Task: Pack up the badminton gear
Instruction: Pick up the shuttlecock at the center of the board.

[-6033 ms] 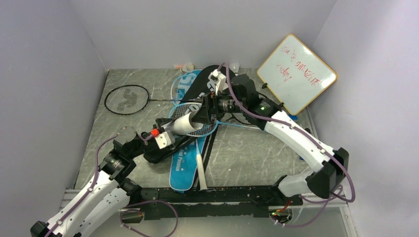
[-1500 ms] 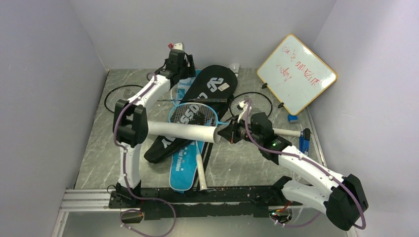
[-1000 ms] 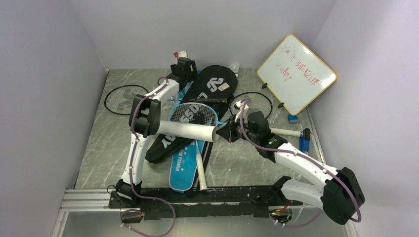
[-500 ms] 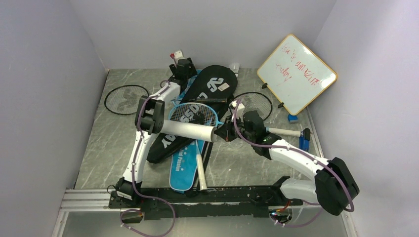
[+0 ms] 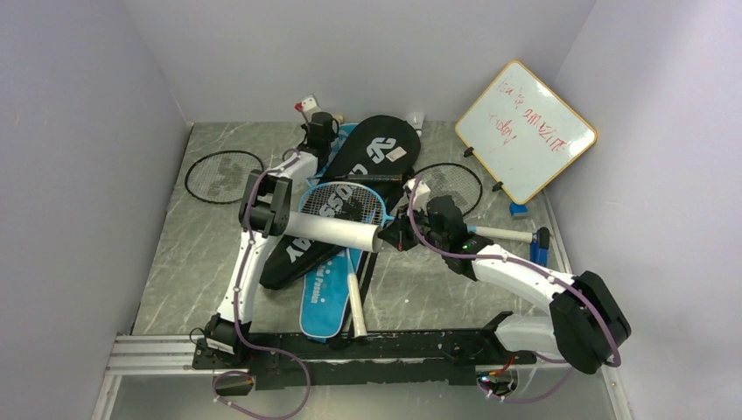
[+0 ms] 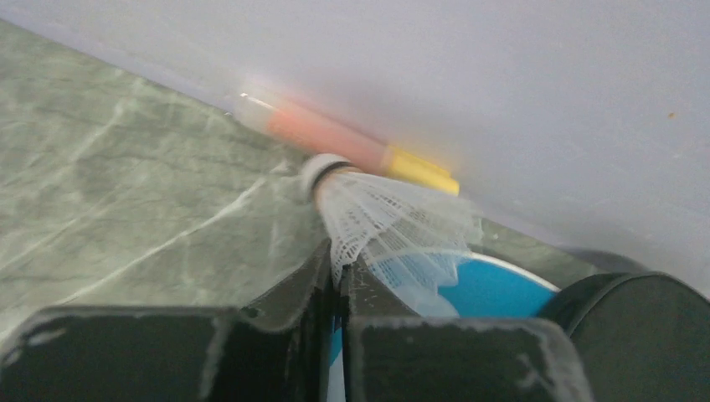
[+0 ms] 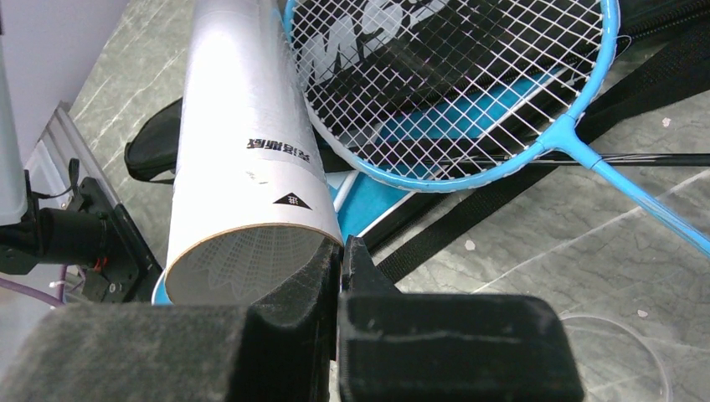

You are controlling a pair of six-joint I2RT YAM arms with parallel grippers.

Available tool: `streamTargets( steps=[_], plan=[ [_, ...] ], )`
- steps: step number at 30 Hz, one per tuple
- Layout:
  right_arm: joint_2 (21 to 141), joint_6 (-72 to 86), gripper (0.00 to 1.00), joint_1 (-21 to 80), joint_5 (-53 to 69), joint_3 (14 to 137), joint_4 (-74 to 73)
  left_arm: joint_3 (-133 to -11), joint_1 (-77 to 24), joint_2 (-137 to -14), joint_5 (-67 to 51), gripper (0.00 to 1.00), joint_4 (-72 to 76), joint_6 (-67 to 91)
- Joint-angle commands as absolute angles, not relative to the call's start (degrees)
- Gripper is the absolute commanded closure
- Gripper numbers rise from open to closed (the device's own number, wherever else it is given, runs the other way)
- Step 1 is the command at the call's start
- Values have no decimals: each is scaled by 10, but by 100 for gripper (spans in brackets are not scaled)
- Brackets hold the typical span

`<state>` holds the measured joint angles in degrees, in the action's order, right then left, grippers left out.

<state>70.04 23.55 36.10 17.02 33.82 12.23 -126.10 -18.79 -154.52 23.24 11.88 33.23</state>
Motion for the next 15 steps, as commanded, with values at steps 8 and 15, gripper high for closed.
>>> streamTargets(
  steps=[8, 15],
  plan=[
    [709, 234, 100, 360, 177, 373, 140, -1064, -187, -1302, 242, 95, 202, 295],
    [752, 263, 100, 359, 212, 402, 103, -927, -187, -1155, 171, 95, 172, 310]
  ],
)
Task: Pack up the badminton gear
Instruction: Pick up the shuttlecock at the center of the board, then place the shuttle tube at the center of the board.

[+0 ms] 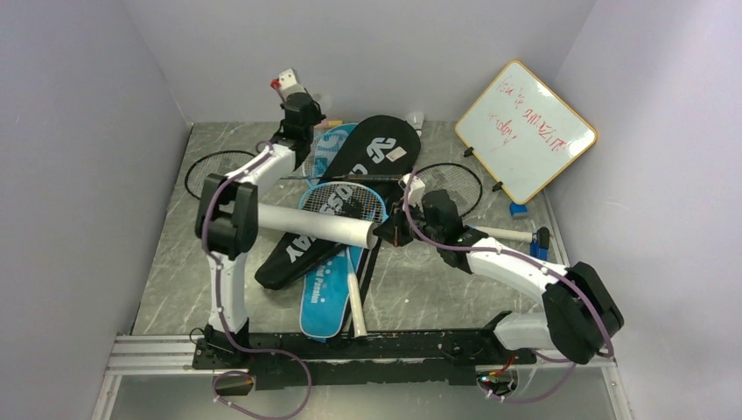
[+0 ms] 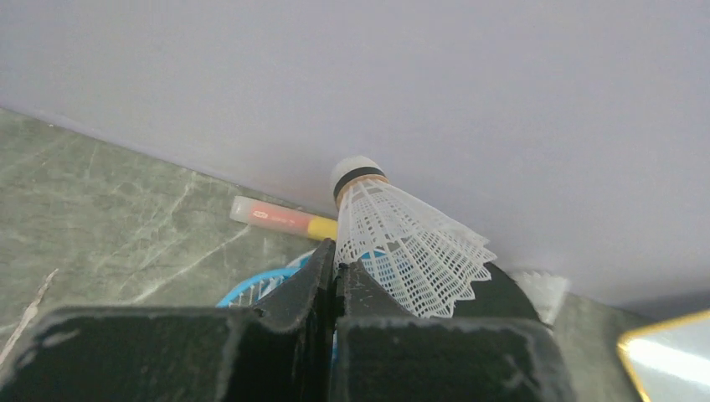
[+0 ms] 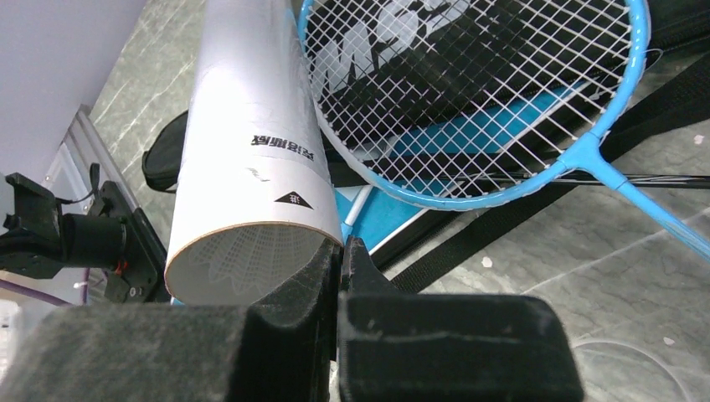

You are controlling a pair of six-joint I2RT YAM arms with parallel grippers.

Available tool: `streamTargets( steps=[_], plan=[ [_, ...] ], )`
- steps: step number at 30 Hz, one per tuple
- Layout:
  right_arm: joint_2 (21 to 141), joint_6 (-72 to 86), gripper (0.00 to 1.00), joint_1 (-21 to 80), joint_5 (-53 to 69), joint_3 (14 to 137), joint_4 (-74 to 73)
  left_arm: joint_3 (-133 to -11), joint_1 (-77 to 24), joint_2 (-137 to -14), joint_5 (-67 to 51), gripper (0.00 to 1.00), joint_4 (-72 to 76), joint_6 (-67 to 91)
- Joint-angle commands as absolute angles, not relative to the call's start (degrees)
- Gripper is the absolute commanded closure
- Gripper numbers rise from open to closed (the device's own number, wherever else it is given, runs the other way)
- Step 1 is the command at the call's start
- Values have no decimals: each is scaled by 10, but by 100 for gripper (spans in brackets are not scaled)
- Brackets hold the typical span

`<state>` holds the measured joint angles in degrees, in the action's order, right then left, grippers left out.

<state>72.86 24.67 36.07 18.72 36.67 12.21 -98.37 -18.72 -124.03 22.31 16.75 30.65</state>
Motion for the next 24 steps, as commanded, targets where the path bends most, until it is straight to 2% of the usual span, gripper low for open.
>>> streamTargets(
  steps=[1, 13, 17, 24],
  plan=[
    [757, 267, 100, 359, 216, 408, 95, -909, -187, -1136, 157, 95, 162, 318],
    [741, 321, 100, 359, 170, 461, 50, -790, -190, -904, -88, 95, 29, 397],
    [770, 359, 100, 359, 139, 461, 62, -749, -209, -823, -103, 95, 2, 405],
    [863, 390, 100, 336, 117, 496, 44, -683, -239, -736, -62, 95, -78, 367]
  ],
)
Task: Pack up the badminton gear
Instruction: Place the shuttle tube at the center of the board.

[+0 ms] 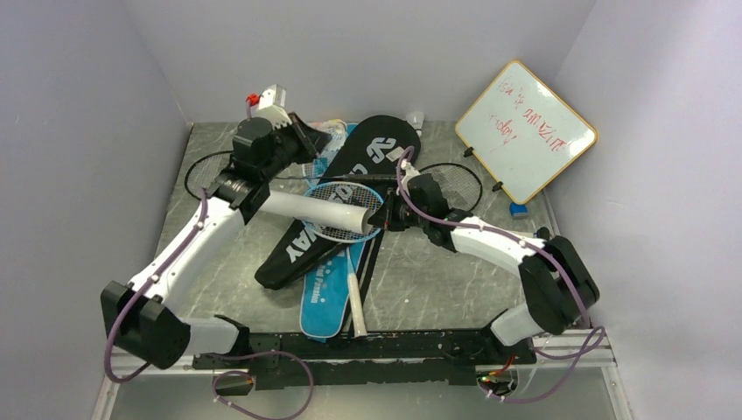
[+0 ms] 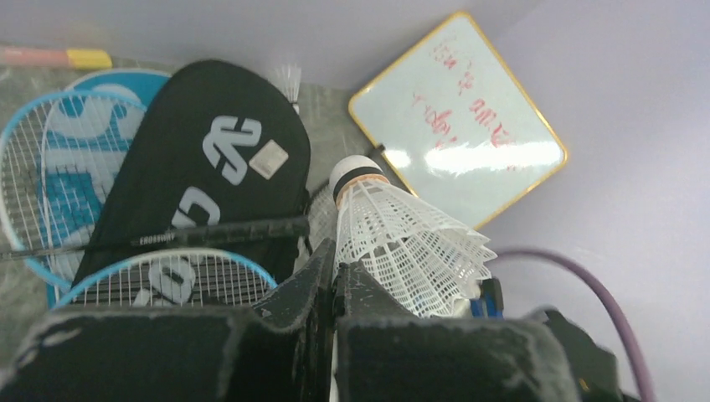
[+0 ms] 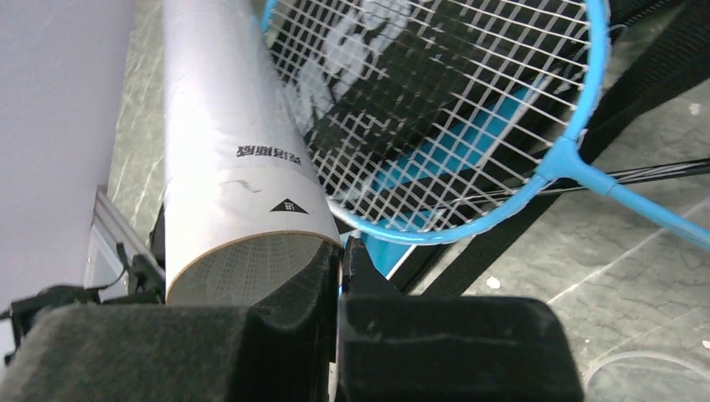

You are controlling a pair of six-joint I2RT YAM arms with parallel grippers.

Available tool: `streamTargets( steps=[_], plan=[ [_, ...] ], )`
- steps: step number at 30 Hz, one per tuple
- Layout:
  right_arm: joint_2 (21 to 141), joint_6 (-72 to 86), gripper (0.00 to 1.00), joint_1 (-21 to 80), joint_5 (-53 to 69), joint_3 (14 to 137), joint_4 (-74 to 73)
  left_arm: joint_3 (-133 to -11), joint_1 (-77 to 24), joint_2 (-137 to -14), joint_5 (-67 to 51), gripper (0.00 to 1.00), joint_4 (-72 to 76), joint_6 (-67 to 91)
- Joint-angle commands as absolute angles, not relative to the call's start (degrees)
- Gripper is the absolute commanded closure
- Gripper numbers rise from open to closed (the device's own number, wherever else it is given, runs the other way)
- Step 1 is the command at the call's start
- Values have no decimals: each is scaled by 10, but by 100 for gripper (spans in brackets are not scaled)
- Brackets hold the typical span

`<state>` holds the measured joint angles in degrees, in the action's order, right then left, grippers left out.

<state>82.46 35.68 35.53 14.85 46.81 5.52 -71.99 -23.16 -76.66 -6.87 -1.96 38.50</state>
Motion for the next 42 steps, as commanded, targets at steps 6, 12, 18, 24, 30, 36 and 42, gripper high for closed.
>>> streamTargets(
  steps=[6, 12, 18, 24, 30, 36, 42],
  plan=[
    [878, 390, 85, 296, 144, 466, 73, -591, -239, -704, -48, 95, -75, 338],
    [851, 372, 72, 266, 154, 440, 82, -538, -239, -728, -61, 95, -35, 317],
    [816, 345, 58, 265, 140, 441, 61, -509, -239, -780, -99, 95, 29, 310],
    [776, 306, 56, 268, 152, 457, 48, -488, -239, -817, -139, 95, 72, 310],
    [767, 247, 46, 317, 86, 528, -23, -471, -240, -824, -140, 95, 94, 313],
    [806, 220, 38, 384, 21, 598, -63, -463, -241, -829, -149, 95, 110, 309],
    [858, 204, 38, 422, -18, 652, -76, -453, -242, -831, -149, 95, 125, 313]
  ],
)
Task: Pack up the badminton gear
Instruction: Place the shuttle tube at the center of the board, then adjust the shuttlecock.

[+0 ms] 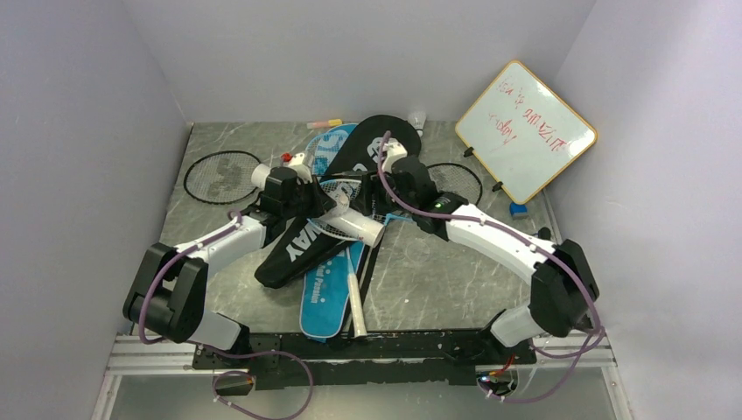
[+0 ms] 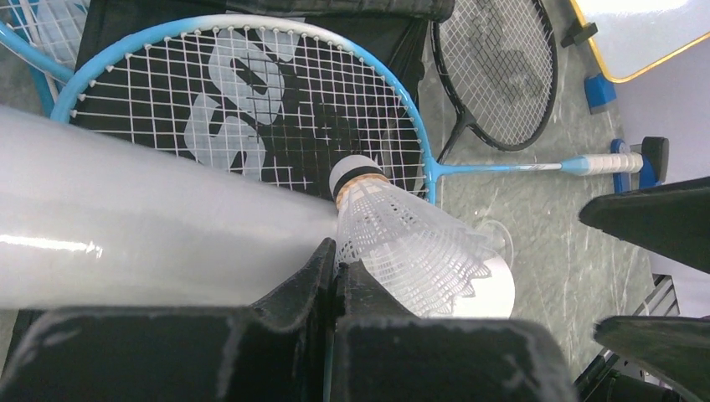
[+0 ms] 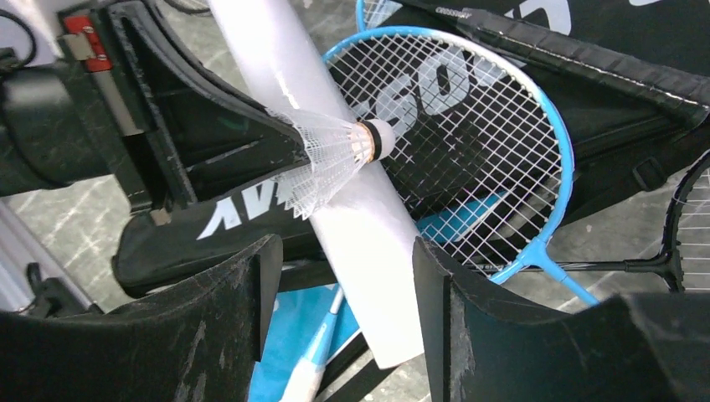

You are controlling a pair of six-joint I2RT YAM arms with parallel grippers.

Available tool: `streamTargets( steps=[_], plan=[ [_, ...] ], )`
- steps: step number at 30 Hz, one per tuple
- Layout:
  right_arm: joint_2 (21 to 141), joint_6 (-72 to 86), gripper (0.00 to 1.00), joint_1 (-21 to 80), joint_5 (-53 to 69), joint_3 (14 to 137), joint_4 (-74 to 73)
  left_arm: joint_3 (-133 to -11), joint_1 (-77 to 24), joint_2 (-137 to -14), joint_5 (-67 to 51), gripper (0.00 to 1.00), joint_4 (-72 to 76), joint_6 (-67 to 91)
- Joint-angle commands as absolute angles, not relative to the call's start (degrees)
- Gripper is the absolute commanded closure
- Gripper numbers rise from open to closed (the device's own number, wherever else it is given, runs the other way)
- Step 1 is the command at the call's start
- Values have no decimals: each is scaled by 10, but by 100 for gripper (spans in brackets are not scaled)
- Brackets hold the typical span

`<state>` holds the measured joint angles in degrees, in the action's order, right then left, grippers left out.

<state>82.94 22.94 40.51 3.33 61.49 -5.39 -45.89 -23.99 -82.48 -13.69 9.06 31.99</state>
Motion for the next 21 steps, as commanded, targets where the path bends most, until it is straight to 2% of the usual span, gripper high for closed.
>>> streamTargets(
  steps=[1, 14, 21],
  plan=[
    [864, 202, 38, 428, -27, 660, -78, -453, -243, -831, -150, 95, 125, 314],
    [916, 191, 42, 460, -60, 711, -85, -469, -257, -835, -148, 95, 108, 305],
    [926, 193, 54, 461, -108, 717, -88, -475, -273, -823, -141, 95, 105, 299]
  ],
)
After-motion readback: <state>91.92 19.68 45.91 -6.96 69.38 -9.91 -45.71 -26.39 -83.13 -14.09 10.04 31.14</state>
